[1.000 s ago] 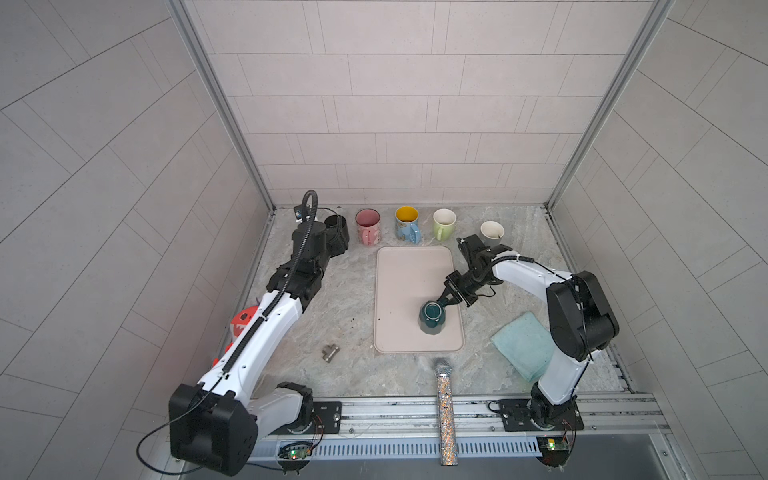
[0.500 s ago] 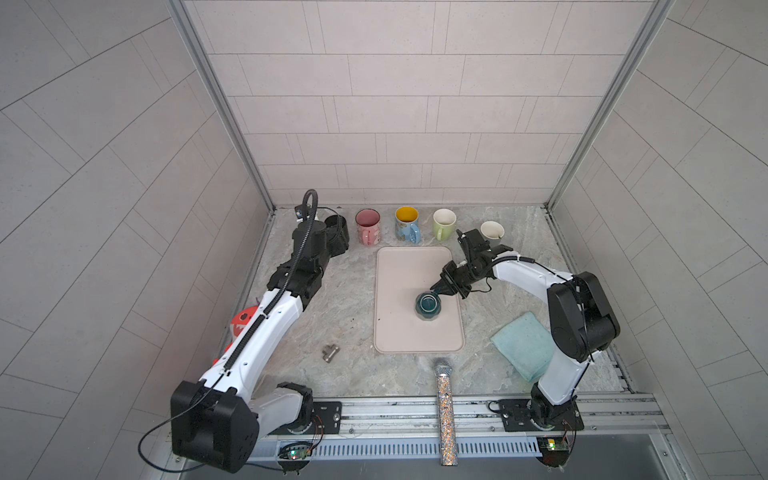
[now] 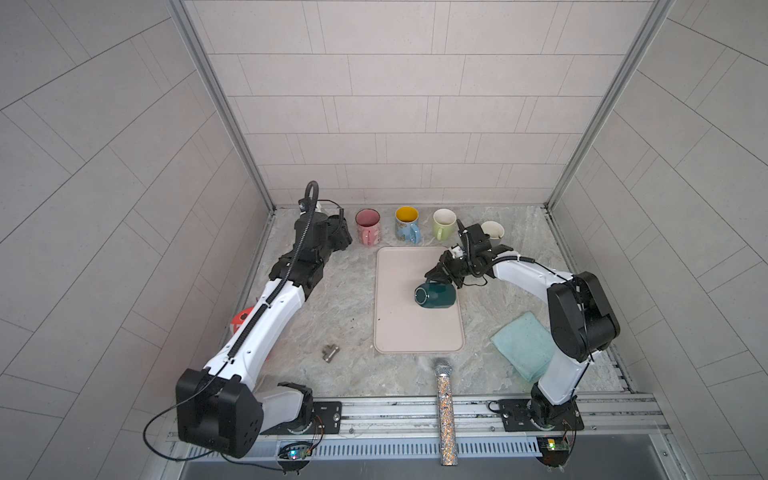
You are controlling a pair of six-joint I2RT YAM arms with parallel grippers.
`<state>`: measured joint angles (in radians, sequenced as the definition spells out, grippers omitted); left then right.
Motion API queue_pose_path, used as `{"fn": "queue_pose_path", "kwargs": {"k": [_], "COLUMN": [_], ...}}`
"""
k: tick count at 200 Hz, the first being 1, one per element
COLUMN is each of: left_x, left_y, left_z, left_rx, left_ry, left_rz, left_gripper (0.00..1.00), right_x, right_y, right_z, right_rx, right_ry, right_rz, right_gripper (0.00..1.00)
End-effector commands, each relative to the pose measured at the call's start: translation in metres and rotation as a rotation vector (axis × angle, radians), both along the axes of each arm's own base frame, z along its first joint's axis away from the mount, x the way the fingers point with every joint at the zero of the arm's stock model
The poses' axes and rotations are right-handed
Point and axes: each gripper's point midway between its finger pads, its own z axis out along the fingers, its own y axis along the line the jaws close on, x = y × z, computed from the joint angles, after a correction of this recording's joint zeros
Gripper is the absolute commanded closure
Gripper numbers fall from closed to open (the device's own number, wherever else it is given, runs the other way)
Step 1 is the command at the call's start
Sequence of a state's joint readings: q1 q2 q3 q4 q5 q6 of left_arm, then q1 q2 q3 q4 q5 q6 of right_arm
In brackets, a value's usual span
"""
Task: Turn the mug right side up
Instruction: 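Lift and tilt the dark green mug upward with the right gripper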
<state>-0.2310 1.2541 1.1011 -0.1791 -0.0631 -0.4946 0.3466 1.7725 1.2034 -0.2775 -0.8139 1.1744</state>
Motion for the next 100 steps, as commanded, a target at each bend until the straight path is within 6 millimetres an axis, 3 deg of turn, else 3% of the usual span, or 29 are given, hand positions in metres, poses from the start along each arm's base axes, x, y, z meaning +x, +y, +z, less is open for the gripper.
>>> {"fn": "queue_pose_path", "kwargs": {"k": [1,45,100], "left_x": [0.005,0.008,-0.003], "left_y": [-0.005,-0.019,-0.052], "left_z": [0.012,0.012,0.023], "left_rx": [-0.044,-0.076,-0.063], "left_ry": [-0.016,0.004,0.065], "left_rz": [-0.018,-0.086,-0.303], "left_gripper": [0.31,0.35,0.35], "right_x": [0.005,0.004,-0.026], "right_y": [0.012,0.021,0.042], "right_z": [0.038,0.058,0.103], "right_rx": [0.088,0.074,-0.092], "right_ry": [-0.132,-0.276,-0.668], "right_rz": [0.052,0.149,0.452], "right_gripper": [1.0,1.0,1.0]}}
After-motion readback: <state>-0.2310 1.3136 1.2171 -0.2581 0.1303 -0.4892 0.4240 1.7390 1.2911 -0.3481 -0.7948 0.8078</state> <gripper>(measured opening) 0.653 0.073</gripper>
